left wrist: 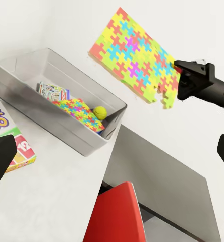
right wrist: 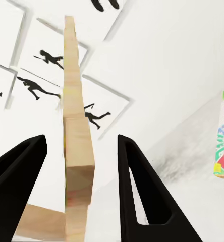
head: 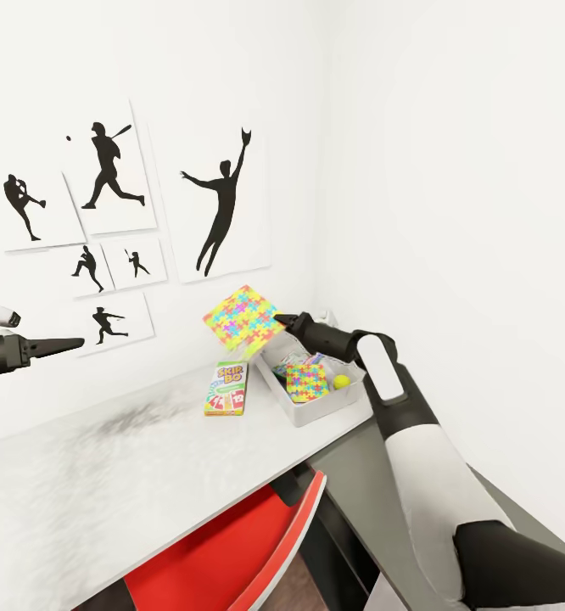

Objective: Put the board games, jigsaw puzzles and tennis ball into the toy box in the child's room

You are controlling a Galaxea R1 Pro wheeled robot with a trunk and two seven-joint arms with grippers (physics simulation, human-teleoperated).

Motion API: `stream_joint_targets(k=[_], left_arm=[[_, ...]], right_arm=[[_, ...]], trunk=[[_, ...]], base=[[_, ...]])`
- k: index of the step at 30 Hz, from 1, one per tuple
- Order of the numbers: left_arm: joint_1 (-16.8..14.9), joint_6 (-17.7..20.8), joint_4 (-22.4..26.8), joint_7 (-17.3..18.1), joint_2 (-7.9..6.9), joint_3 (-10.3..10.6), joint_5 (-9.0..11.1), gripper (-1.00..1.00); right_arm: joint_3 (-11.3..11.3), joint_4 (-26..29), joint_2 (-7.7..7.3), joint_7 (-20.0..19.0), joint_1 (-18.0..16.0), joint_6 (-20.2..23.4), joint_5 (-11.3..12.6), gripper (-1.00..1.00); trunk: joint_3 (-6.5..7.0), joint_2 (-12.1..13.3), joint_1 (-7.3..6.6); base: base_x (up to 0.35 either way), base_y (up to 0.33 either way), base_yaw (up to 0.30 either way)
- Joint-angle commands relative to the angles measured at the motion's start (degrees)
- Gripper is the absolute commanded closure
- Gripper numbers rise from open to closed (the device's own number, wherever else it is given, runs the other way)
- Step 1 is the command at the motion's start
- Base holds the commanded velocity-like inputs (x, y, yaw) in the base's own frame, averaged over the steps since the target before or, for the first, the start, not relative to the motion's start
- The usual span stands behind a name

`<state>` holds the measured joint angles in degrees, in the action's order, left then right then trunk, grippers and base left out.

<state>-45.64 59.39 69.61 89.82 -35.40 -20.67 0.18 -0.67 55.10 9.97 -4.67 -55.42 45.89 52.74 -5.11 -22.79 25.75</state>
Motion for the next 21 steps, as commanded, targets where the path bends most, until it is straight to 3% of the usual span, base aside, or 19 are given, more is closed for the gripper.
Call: stream_joint_targets(k=[1, 4, 8, 14, 18, 21], left_arm=[[-0.1, 0.6, 0.0, 0.2, -0.02, 0.0, 0.0, -1.00], [-0.1, 0.6, 0.0, 0.2, -0.07, 0.0, 0.0, -1.00], [-0.1, 0.6, 0.0, 0.2, -0.10, 0.0, 0.0, -1.00], [-0.1, 0.6, 0.0, 0.2, -0.11, 0.0, 0.0, -1.00], [-0.1, 0.6, 0.0, 0.2, -0.11, 0.0, 0.0, -1.00], [-0.1, 0.6, 0.0, 0.2, -0.11, 0.0, 0.0, -1.00]], right_arm=[[0.5, -0.2, 0.02, 0.5, -0.5, 0.2, -0.3, 1.00], [3.0, -2.6, 0.02, 6.6, -2.8, -0.2, -0.3, 1.00], [4.1, -7.5, 0.02, 11.1, -6.1, -2.4, -0.4, 1.00], [4.4, -17.0, 0.02, 12.3, -9.9, -5.2, -0.2, 1.00], [4.5, -18.3, 0.02, 12.4, -10.4, -5.5, -0.1, 1.00], [4.5, -18.6, -0.77, 12.4, -10.6, -5.7, -0.1, 1.00]], trunk=[[-0.14, -0.1, 0.04], [-0.14, -0.1, 0.04], [-0.14, -0.1, 0.04], [-0.14, -0.1, 0.04], [-0.14, -0.1, 0.04], [-0.14, -0.1, 0.04]], base=[[0.000, 0.000, 0.000], [0.000, 0.000, 0.000], [0.000, 0.000, 0.000], [0.000, 0.000, 0.000], [0.000, 0.000, 0.000], [0.000, 0.000, 0.000]])
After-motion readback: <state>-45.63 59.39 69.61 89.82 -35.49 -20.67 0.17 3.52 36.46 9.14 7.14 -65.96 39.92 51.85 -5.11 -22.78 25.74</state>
